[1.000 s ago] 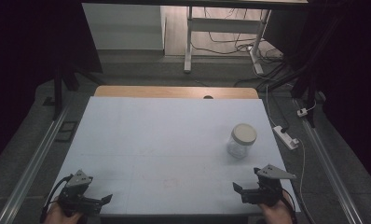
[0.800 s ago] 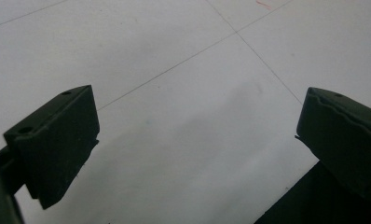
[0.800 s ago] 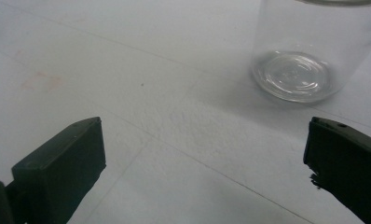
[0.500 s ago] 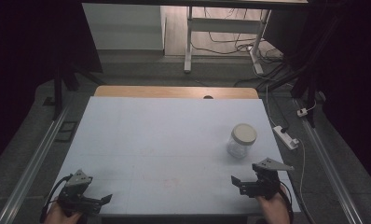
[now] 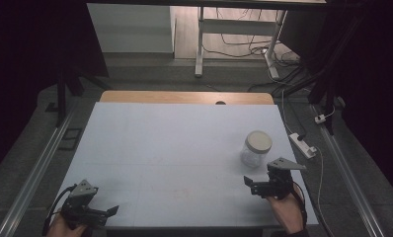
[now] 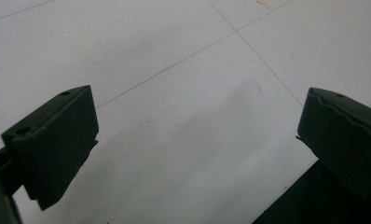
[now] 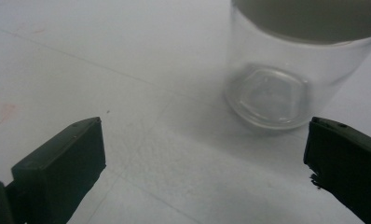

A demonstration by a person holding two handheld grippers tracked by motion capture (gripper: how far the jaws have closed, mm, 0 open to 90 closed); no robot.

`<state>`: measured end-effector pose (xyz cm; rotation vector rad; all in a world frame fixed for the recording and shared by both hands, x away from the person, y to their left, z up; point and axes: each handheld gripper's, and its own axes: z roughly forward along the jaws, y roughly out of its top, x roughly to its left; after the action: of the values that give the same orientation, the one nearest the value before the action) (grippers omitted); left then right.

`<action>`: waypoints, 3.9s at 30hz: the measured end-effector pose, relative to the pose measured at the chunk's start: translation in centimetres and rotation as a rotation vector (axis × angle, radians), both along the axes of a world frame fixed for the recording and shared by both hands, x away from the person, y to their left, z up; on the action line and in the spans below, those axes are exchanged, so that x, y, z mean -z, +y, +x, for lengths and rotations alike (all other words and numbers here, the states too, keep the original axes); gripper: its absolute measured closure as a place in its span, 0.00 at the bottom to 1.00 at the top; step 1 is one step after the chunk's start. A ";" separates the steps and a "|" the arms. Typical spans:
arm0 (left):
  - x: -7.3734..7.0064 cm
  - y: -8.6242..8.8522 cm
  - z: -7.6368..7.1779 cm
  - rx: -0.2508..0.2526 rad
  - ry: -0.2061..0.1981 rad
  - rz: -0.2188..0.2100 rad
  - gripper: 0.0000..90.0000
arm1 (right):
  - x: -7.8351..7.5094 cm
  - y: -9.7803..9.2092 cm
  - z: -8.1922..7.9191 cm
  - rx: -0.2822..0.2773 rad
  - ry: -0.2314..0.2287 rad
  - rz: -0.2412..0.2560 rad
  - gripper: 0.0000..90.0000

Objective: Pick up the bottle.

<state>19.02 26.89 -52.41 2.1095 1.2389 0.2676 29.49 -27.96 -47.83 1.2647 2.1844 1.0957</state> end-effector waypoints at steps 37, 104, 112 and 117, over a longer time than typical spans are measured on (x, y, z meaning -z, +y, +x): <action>0.1 0.1 0.2 0.002 0.015 -0.006 0.00 | 0.9 -0.1 7.8 0.076 -0.043 -0.027 0.00; 0.1 0.0 0.1 0.017 0.021 0.000 0.00 | -1.9 4.9 5.2 -0.125 -0.111 0.020 0.06; 0.1 0.0 0.1 0.017 0.019 0.001 0.00 | -1.9 7.7 3.8 -0.220 -0.111 0.025 0.06; 0.1 0.0 0.1 0.018 0.019 0.001 0.00 | -1.8 9.1 3.1 -0.257 -0.110 0.041 0.06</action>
<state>19.15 26.88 -52.49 2.1273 1.2310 0.2404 32.63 -18.89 -46.01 0.9327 2.2952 1.2809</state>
